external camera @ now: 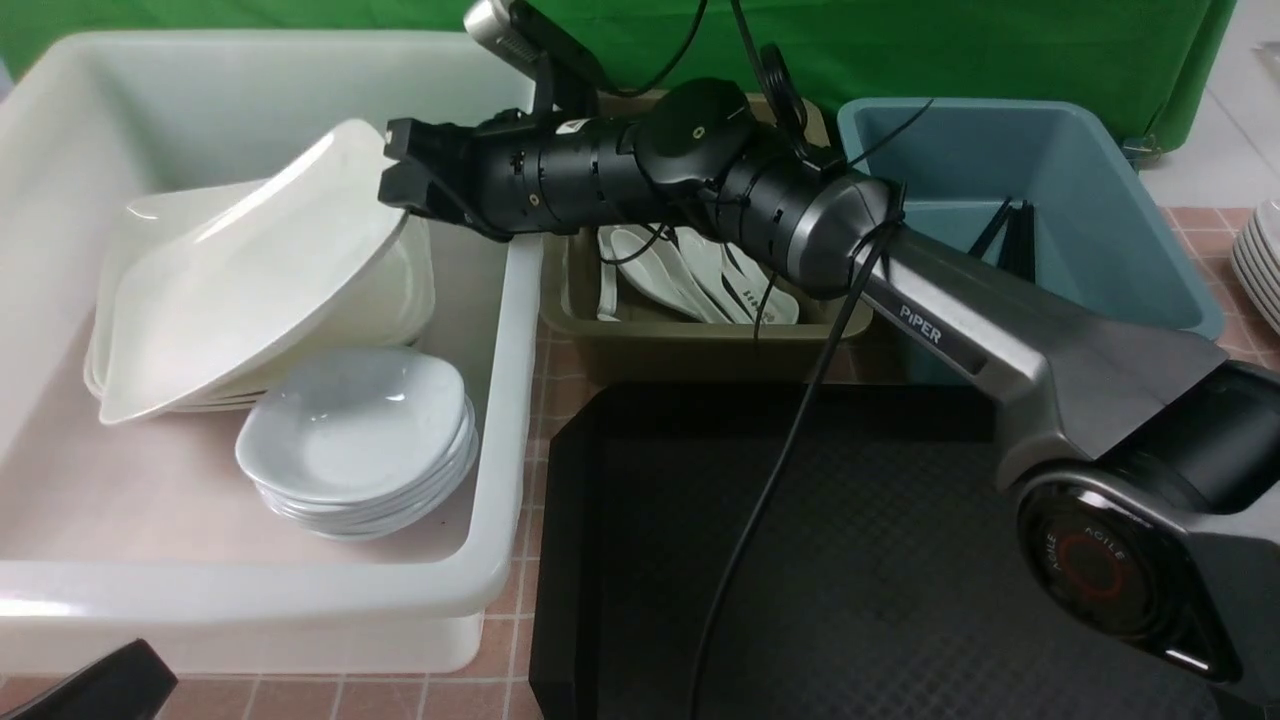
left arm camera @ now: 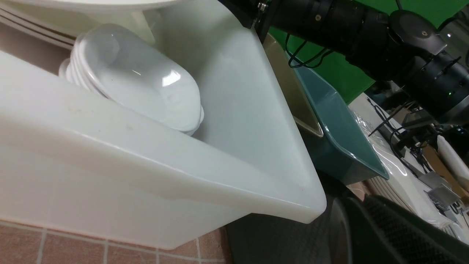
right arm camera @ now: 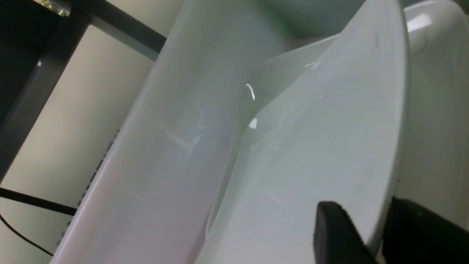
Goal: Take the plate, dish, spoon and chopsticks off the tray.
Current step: Use the right arm to put the plate into the large storage box on the left
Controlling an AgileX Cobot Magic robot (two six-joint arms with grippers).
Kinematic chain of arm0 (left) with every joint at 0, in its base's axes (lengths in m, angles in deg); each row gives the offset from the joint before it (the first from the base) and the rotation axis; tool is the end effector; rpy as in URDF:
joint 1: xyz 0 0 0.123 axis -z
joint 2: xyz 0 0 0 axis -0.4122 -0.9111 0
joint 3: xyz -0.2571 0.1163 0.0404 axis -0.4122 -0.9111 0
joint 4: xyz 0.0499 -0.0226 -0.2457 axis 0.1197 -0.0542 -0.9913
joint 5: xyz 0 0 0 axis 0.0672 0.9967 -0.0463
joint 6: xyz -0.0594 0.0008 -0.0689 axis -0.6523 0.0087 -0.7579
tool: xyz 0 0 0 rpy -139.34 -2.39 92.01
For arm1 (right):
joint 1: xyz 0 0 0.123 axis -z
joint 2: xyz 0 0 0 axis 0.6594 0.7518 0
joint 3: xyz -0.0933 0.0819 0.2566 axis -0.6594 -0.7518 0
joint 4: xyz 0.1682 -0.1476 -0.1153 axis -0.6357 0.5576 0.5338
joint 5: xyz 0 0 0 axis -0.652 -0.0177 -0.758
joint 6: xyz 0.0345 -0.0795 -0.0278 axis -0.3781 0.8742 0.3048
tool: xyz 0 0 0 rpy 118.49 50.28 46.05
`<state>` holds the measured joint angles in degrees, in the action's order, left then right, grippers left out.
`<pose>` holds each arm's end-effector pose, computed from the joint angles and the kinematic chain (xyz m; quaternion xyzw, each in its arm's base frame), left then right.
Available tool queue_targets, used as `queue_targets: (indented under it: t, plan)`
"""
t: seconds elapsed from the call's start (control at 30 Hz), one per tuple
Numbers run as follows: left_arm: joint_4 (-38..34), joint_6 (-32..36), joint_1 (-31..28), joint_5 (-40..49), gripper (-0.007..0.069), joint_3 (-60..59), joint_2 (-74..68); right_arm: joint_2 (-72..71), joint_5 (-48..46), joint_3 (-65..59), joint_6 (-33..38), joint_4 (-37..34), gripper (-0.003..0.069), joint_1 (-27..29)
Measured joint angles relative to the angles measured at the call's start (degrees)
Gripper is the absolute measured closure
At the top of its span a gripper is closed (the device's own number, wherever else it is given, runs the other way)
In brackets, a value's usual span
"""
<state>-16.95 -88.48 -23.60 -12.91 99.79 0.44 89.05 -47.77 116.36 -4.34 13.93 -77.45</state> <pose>0.0328 -0.0322 0.2423 -0.1396 0.7553 -0.3388 0.5433 0.4609 0.3679 0.2235 -0.0836 0.8045 0.4283 0.4030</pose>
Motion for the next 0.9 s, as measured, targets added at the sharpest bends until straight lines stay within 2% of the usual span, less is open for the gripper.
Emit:
queue_targets:
  t: [0.27, 0.43, 0.47, 0.53, 0.67, 0.8, 0.9]
  plan:
    - [0.0, 0.0, 0.0, 0.0, 0.0603, 0.0, 0.0, -0.64, -1.38, 0.3, 0.0, 4.96, 0.038, -0.05]
    - [0.19, 0.0, 0.0, -0.05, 0.0603, 0.0, 0.0, -3.92, -3.74, 0.3, 0.0, 13.75, 0.0299, -0.05]
    - [0.19, 0.0, 0.0, -0.05, 0.0603, 0.0, 0.0, -4.12, -3.96, 0.3, 0.0, 13.75, 0.0297, -0.05]
    - [0.19, 0.0, 0.0, -0.05, 0.0603, 0.0, 0.0, -7.04, -7.64, 0.3, 0.0, 18.1, 0.028, -0.05]
    - [0.19, 0.02, 0.0, -0.05, 0.0603, 0.0, 0.0, -11.89, -15.37, 0.3, 0.0, 22.9, 0.0293, -0.05]
    - [0.19, 0.06, 0.0, -0.05, 0.0603, 0.0, 0.0, -19.04, -28.94, 0.3, 0.0, 26.64, 0.0396, 0.01]
    - [0.24, 0.06, 0.0, -0.12, 0.0603, 0.05, 0.0, -28.73, -44.13, 0.26, 0.0, 30.95, 0.0587, 0.22]
